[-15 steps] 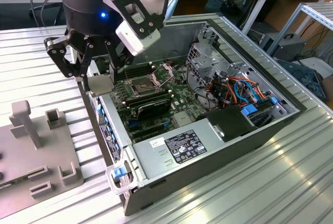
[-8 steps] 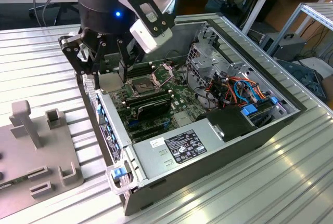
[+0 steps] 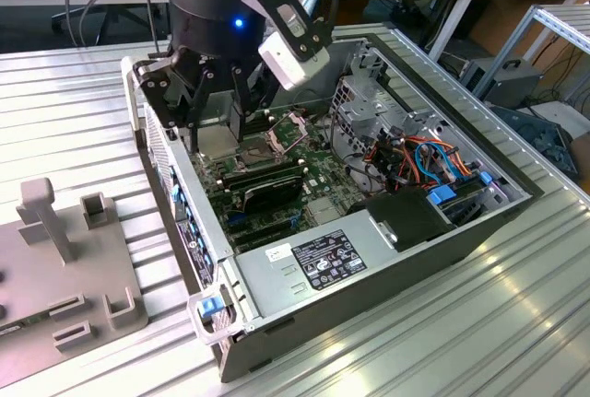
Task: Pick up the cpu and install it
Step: 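Pick up the cpu and move it towards the insertion slot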
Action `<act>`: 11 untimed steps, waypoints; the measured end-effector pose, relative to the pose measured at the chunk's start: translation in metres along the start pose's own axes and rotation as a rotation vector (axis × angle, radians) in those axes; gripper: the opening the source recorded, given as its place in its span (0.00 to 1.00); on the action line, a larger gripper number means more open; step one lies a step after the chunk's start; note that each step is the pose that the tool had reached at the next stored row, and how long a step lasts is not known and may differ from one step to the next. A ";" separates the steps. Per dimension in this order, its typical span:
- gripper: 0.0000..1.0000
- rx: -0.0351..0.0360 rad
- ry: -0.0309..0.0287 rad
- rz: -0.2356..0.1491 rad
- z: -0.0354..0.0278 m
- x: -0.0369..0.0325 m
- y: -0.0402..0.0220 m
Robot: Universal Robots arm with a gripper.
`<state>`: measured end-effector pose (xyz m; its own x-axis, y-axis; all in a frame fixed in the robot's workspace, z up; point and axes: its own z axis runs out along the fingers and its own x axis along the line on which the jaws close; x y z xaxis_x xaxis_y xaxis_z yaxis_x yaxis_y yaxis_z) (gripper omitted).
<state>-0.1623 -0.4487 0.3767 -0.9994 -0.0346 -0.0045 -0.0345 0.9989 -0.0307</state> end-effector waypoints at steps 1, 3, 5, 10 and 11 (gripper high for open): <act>0.55 0.0001 0.0001 0.000 0.0000 -0.0032 -0.0001; 0.55 0.0001 0.0001 0.000 0.0000 -0.0077 -0.0003; 0.55 0.0001 0.0001 0.000 0.0000 -0.0145 -0.0005; 0.55 0.0000 0.0000 0.000 0.0002 -0.0312 -0.0011; 0.55 0.0000 0.0000 0.000 0.0002 -0.0346 -0.0012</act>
<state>-0.1277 -0.4487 0.3768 -0.9994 -0.0346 -0.0045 -0.0344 0.9989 -0.0308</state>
